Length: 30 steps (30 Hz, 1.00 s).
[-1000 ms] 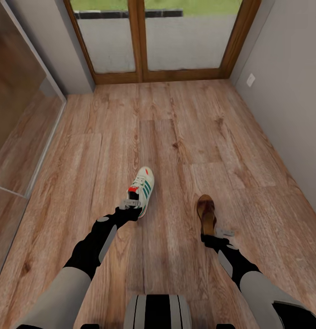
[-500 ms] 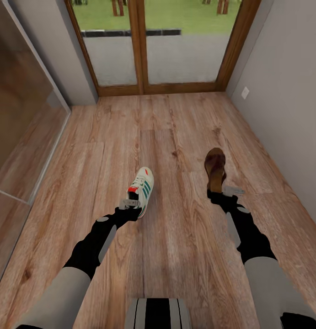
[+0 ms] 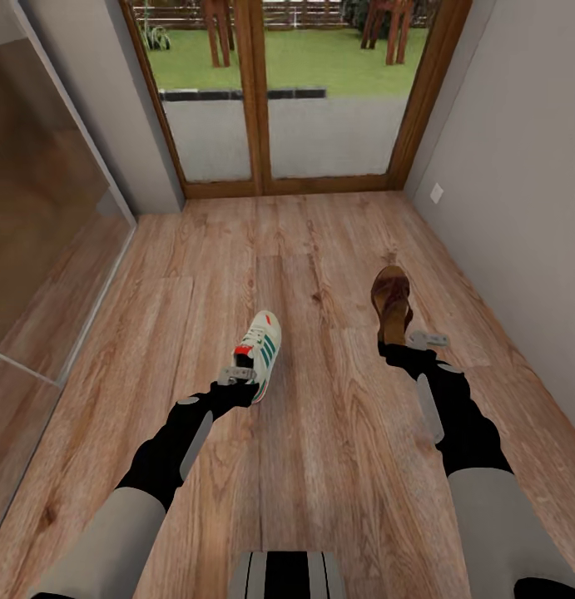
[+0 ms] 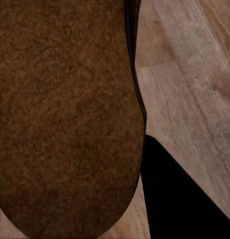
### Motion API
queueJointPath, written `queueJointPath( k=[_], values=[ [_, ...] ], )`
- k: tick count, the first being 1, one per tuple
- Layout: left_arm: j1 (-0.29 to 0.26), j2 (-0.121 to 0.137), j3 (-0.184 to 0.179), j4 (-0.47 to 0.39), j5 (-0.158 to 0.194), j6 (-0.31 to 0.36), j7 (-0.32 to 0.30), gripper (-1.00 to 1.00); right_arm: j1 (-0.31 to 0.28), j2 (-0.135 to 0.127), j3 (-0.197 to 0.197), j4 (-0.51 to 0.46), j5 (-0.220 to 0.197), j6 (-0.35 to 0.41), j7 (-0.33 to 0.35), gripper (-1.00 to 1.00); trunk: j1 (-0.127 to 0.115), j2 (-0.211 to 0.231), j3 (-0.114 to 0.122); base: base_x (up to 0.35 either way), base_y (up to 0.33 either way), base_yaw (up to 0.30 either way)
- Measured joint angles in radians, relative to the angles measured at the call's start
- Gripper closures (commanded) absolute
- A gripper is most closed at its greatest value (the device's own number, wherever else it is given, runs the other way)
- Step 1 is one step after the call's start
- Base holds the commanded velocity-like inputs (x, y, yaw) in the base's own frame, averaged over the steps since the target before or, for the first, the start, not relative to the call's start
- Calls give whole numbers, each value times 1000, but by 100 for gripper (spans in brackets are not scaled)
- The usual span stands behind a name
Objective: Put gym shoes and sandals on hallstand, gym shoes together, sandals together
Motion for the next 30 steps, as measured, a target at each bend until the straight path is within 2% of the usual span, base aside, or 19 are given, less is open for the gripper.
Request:
queueJointPath(
  k=[30],
  values=[
    [0, 0, 0, 0, 3, 2, 0, 100, 0, 0, 2, 8, -1, 0, 0, 100, -13, 7, 165, 0, 0, 0]
  ],
)
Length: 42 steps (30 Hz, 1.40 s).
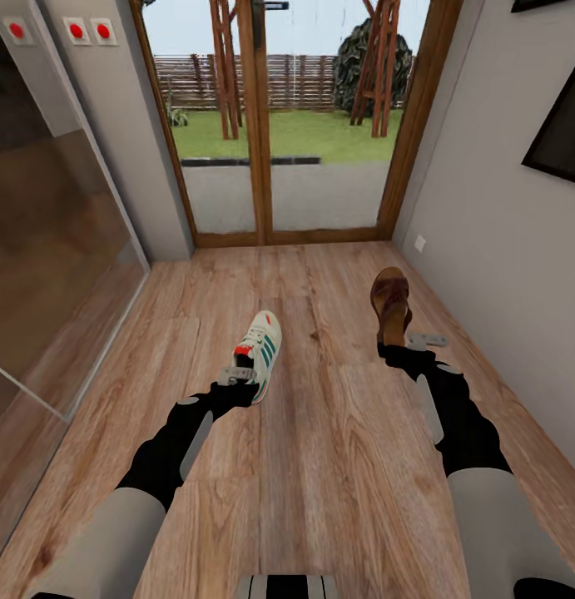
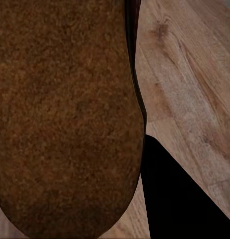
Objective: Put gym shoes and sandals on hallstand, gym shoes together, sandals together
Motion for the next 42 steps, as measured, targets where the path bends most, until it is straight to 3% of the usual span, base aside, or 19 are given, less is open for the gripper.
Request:
queueJointPath(
  k=[37, 42],
  values=[
    [0, 0, 0, 0, 0, 0, 0, 100, 0, 0, 0, 0, 0, 0, 1, 100, -17, 9, 204, 0, 0, 0],
    [0, 0, 0, 0, -1, 0, 0, 100, 0, 0, 0, 0, 0, 0, 1, 100, -17, 9, 212, 0, 0, 0]
  ],
)
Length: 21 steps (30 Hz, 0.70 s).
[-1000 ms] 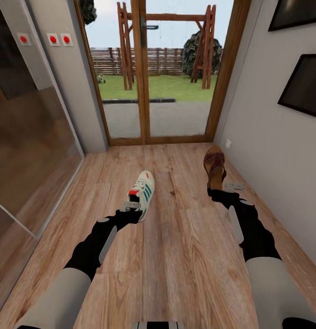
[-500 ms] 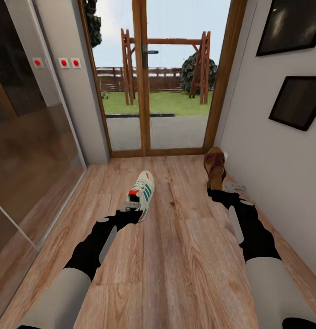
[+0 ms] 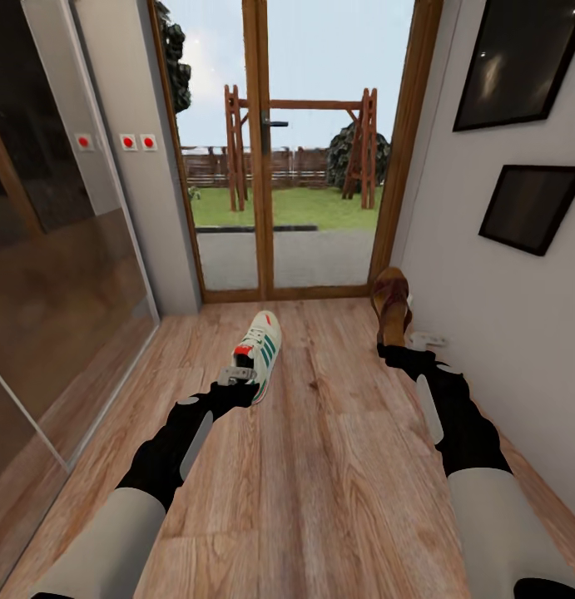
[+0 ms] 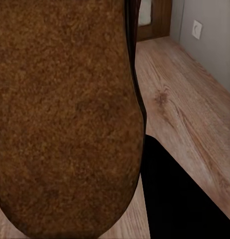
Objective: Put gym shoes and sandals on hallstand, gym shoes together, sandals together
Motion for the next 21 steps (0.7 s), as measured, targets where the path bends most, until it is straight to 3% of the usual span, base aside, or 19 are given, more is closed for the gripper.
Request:
queueJointPath(
  k=[8, 21],
  values=[
    [0, 0, 0, 0, 0, 0, 0, 100, 0, 0, 0, 0, 0, 0, 0, 100, 0, 0, 13, 0, 38, 0],
    [0, 0, 0, 0, 0, 1, 0, 100, 0, 0, 0, 0, 0, -1, 0, 100, 0, 0, 35, 2, 289, 0]
  ],
)
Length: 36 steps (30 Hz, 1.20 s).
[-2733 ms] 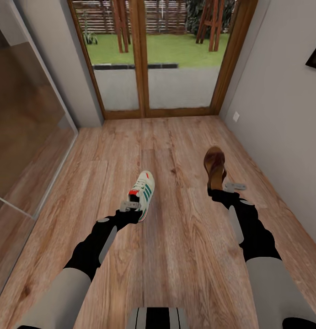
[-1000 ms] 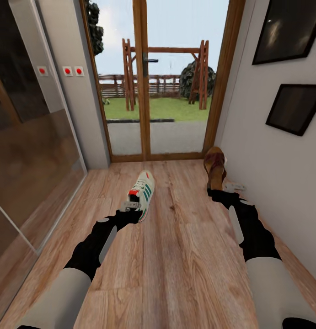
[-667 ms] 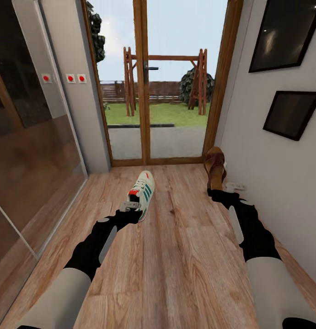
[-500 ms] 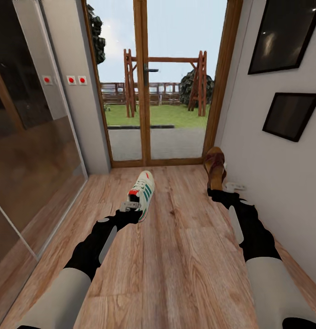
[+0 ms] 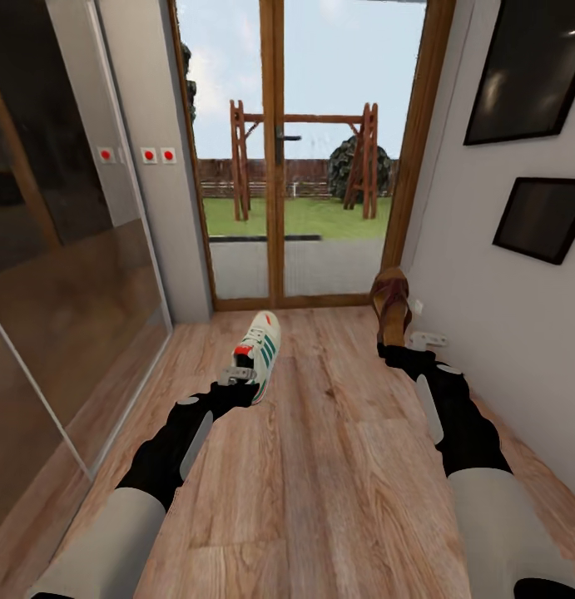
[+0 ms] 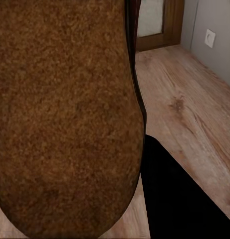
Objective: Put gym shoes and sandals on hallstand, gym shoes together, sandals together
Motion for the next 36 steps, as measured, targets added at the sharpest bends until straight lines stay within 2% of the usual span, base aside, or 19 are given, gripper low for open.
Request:
queueJointPath(
  k=[7, 19, 26, 36],
  values=[
    [0, 0, 0, 0, 0, 0, 0, 100, 0, 0, 0, 0, 0, 0, 0, 100, 0, 0, 6, 67, 243, -62],
    [0, 0, 0, 0, -1, -1, 0, 100, 0, 0, 0, 0, 0, 1, 0, 100, 0, 0, 21, 7, 17, -197],
    [0, 0, 0, 0, -1, -1, 0, 100, 0, 0, 0, 0, 0, 0, 0, 100, -3, 2, 58, 0, 0, -200],
    [0, 0, 0, -1, -2, -1, 0, 100, 0, 0, 0, 0, 0, 1, 0, 100, -3, 2, 71, 0, 11, -193]
  ],
)
